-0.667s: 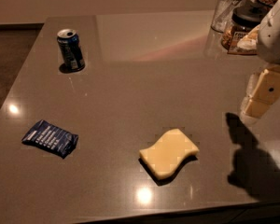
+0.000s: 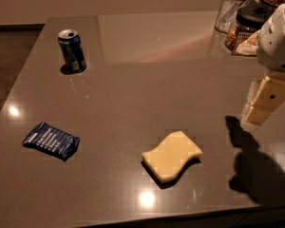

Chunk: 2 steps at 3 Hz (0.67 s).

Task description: Move sponge near rxbar blueberry

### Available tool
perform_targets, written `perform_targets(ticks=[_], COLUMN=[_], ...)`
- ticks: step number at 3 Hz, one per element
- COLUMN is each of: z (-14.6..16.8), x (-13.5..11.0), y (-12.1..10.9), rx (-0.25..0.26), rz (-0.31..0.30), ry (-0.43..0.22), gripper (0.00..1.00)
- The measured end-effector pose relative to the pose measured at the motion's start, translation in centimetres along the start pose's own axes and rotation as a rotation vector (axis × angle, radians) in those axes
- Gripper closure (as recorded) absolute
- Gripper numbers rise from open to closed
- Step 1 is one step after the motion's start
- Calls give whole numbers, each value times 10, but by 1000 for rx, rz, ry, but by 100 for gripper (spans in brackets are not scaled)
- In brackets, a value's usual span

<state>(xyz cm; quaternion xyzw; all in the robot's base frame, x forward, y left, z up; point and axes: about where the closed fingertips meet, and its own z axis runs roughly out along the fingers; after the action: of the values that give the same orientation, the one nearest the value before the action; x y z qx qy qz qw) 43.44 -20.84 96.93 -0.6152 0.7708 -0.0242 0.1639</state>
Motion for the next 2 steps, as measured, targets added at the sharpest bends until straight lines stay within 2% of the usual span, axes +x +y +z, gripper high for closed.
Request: perform_targets(ticks=[1, 2], z=[15, 39], x=[-10, -36], y=[13, 46], rx=[-33, -110], rz=[-37, -130], ry=[-27, -64], gripper=[0, 0])
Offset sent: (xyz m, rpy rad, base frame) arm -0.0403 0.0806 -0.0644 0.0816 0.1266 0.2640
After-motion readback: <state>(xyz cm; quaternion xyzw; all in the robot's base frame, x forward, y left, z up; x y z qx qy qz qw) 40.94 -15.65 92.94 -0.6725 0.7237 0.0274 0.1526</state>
